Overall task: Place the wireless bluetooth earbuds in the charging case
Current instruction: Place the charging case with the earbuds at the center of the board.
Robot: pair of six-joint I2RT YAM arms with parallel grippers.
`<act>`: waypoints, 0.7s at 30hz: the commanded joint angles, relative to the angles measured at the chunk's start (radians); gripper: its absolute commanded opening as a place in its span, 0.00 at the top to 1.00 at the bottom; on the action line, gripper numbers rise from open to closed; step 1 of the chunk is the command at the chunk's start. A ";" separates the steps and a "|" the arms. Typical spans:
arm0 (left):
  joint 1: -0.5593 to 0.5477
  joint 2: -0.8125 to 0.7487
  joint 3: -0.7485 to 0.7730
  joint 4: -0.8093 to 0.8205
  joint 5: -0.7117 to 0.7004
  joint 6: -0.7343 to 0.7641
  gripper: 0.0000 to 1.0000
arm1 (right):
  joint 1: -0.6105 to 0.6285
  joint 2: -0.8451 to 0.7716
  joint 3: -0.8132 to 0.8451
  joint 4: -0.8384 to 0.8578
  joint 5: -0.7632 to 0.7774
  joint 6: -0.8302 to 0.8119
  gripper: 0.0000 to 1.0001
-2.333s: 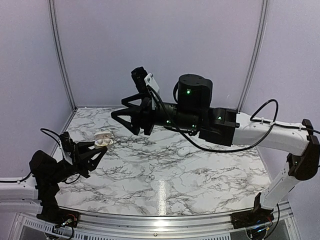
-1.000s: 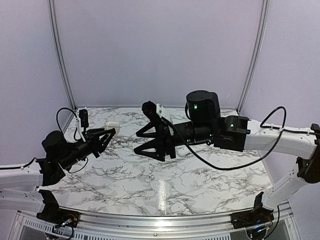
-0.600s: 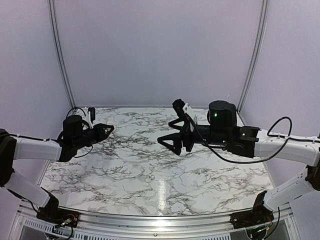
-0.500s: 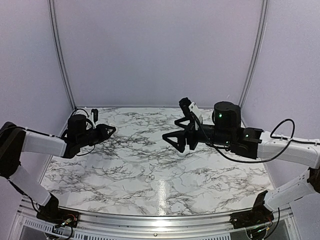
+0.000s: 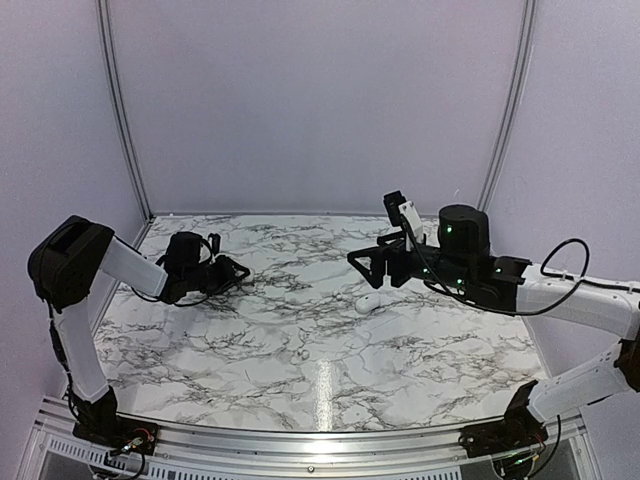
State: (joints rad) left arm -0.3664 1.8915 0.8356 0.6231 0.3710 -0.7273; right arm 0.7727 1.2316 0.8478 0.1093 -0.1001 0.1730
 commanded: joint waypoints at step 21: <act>0.004 -0.084 0.050 -0.370 -0.210 0.089 0.06 | -0.113 0.074 0.019 -0.029 -0.103 0.069 0.01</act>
State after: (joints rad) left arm -0.3672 1.8832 0.8879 0.4080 0.2810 -0.6971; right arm 0.6922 1.2953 0.8463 0.1013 -0.2176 0.2199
